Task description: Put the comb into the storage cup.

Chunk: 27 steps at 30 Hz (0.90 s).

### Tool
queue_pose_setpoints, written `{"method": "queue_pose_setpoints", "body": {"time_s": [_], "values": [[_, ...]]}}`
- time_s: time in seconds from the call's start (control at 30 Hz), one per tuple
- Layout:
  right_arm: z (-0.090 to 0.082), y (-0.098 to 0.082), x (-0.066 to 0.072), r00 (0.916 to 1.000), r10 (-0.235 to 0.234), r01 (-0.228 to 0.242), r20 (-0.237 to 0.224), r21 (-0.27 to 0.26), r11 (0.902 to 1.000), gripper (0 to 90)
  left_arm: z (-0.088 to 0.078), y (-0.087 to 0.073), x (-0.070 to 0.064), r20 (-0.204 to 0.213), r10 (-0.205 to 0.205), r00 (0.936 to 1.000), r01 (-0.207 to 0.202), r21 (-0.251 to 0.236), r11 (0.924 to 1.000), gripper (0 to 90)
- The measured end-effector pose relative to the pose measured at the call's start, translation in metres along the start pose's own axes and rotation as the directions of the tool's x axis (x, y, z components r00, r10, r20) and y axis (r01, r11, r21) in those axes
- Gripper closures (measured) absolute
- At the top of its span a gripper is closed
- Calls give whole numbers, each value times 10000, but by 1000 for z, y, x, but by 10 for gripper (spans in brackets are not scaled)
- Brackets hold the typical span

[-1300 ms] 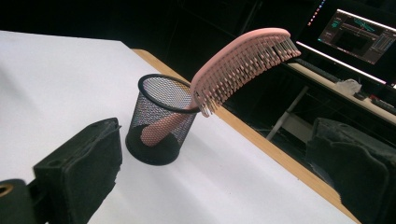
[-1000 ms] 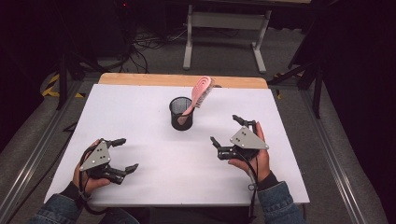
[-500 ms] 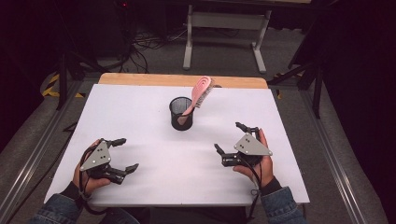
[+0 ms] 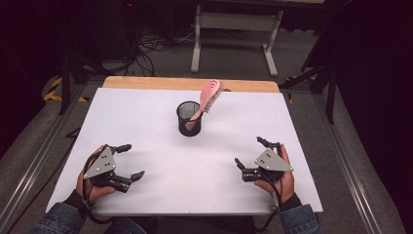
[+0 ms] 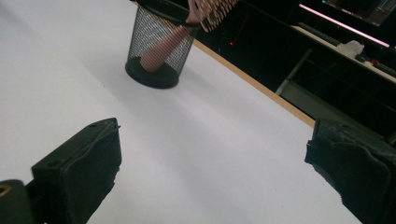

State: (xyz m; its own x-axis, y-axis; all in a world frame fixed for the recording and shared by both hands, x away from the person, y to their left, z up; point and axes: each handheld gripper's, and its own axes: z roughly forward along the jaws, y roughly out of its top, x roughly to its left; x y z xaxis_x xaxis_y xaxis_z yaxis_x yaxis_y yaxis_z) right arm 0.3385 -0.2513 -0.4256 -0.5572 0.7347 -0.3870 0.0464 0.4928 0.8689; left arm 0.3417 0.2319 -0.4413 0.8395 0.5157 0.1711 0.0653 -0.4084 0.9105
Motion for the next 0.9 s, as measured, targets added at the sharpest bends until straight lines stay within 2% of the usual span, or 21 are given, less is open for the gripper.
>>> {"method": "queue_pose_setpoints", "body": {"time_s": [0.1,0.17,0.27,0.33,0.57,0.9], "values": [[-5,-10,-2,9999,-24,21,147,194,9998,32,0,0,0,0,5,10000,-5,-18,10000,56],[-9,-16,-5,9997,154,-158,202,197,9997,33,0,0,1,-7,-13,10000,13,-27,10000,56],[-14,-27,-5,9992,31,-40,404,237,9997,36,0,1,1,-33,19,10000,-19,-30,10000,55],[-18,-31,-6,9990,199,-205,412,135,9997,41,1,1,1,-58,30,10000,-30,-16,10000,55],[-22,-38,-8,9979,593,-596,271,84,9982,41,1,1,1,-203,31,9998,-30,17,10000,51],[-19,-36,-5,9982,599,-599,94,-22,9982,40,1,0,0,-161,153,9998,-152,58,9999,46]]}}
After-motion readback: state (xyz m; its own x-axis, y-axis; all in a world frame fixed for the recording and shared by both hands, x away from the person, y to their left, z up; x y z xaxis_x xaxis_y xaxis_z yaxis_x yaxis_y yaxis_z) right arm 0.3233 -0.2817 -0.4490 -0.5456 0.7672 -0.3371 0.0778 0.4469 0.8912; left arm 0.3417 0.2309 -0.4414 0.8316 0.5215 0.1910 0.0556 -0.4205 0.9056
